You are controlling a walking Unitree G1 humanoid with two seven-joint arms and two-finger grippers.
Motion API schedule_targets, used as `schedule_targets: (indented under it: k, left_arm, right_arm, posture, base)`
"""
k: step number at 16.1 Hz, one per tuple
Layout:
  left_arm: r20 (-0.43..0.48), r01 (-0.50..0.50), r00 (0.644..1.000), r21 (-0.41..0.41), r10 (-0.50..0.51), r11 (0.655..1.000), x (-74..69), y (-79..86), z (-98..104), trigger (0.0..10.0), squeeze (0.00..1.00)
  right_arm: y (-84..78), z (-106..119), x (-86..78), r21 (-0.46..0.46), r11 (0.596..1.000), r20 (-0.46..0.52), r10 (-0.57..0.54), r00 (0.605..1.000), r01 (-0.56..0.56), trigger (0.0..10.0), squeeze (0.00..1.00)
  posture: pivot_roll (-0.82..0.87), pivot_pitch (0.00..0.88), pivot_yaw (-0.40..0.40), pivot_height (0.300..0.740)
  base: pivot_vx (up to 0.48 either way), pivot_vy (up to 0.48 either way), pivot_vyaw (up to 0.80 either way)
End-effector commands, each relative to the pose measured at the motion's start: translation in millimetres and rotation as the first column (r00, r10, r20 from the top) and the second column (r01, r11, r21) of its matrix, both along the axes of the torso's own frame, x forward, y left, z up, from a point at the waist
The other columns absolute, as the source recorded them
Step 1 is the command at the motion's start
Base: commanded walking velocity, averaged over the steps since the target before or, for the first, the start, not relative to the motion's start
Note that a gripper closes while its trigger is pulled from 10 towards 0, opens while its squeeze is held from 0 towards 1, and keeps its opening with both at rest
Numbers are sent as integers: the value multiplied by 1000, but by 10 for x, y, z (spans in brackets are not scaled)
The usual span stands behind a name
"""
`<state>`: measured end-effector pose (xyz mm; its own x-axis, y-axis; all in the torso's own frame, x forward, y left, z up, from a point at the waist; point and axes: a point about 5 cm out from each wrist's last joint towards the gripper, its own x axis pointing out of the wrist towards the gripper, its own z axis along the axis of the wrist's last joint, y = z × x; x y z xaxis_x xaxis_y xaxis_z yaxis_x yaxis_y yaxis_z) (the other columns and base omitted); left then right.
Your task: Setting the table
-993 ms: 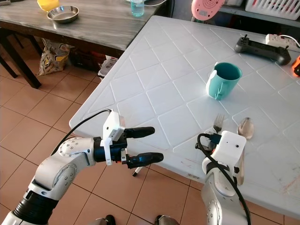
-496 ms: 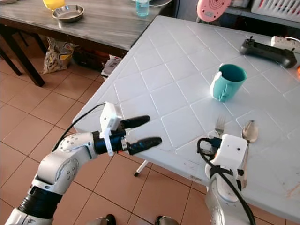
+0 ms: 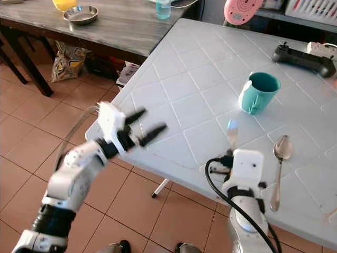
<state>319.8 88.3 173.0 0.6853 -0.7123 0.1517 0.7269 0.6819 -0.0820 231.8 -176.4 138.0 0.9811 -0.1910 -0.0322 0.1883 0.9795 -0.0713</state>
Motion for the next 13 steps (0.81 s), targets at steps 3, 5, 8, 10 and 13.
schedule_targets:
  k: [3, 5, 8, 10, 13]
  left_arm:
    - [-13, -116, 993, 71, 117, 991, 64, 45, -104, 10000, 0]
    - [-24, -187, 982, 47, 188, 981, 112, 76, -111, 10000, 0]
    - [-14, -365, 930, 62, 367, 929, 245, 185, -82, 10000, 0]
    - [2, -408, 912, 75, 409, 910, 290, 241, -93, 10000, 0]
    - [-27, -409, 911, 54, 411, 911, 308, 237, -110, 10000, 0]
  right_arm:
    - [-81, 271, -74, -85, 996, 153, -27, 988, 40, 0, 0]
    - [-113, 339, -94, -105, 993, 188, -33, 982, 53, 0, 0]
    - [-178, 453, -78, -117, 987, 253, -80, 964, 112, 0, 0]
    - [-168, 461, -72, -117, 986, 257, -82, 963, 115, 1255, 0]
    - [-190, 429, -115, -115, 986, 243, -91, 966, 122, 10000, 0]
  posture:
    - [18, 130, 3, 740]
    - [18, 122, 2, 740]
    - [15, 104, 4, 740]
    - [14, 94, 4, 740]
    - [13, 96, 3, 740]
  base:
    - [0, 0, 0]
    - [0, 0, 0]
    - [0, 0, 0]
    - [0, 0, 0]
    - [0, 0, 0]
